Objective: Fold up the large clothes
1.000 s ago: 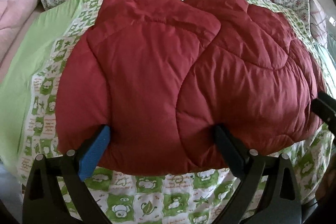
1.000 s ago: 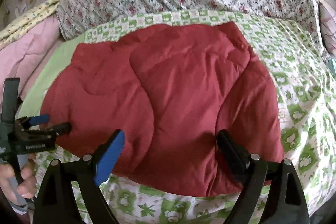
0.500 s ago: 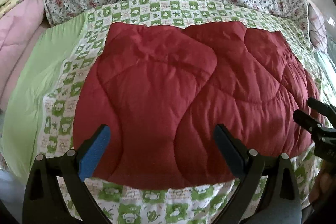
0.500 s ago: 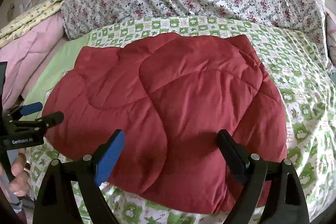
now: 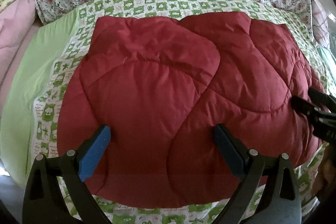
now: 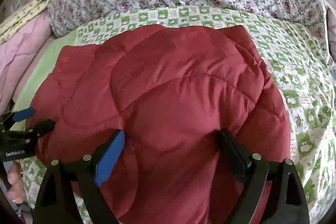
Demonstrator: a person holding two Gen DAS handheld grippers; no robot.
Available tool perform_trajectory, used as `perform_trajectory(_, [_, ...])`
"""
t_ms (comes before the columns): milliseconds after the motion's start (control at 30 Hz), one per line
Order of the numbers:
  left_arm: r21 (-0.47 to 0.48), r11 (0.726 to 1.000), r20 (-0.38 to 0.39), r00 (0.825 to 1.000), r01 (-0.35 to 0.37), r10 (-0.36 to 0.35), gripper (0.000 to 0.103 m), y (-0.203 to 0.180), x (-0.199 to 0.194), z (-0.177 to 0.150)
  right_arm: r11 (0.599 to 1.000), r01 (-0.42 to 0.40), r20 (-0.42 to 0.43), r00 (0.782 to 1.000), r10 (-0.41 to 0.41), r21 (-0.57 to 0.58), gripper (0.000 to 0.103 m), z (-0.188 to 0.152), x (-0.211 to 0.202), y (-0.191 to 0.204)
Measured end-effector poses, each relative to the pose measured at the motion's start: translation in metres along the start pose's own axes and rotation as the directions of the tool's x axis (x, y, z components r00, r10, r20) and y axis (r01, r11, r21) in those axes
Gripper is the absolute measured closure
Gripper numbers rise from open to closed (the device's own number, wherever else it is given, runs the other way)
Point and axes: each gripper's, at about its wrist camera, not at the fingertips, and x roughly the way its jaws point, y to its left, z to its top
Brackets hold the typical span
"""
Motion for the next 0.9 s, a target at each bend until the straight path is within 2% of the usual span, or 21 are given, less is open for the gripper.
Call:
perform_trajectory(333, [-0.013,1.0,-0.019,1.0,0.021,-0.021,0.0,0.004,0.023,0.008,1.0,0.004,-0.002,1.0,-0.004,0.014,0.008,0.008,0.014,-0.006])
perform_trajectory(533, [-0.005,1.0,-0.023,1.0,0.005,-0.005,0.0,0.002,0.031,0.009,1.0,0.003,0.06,0.998,-0.004,0.025,0.012,0.015,-0.007,-0.004])
perform_trajectory(767, [-0.019,1.0,-0.033,0.999,0.005,-0.006,0.0,0.005,0.034,0.014,0.999,0.008,0.006,1.0,-0.008,0.031,0.01,0.023,0.023,-0.015])
perform_trajectory(900, [-0.047,0.999,-0.009,1.0,0.024,-0.025,0.0,0.015,0.017,0.014,0.997,-0.03,-0.002,1.0,0.03,0.076,0.009,0.023,0.029,-0.026])
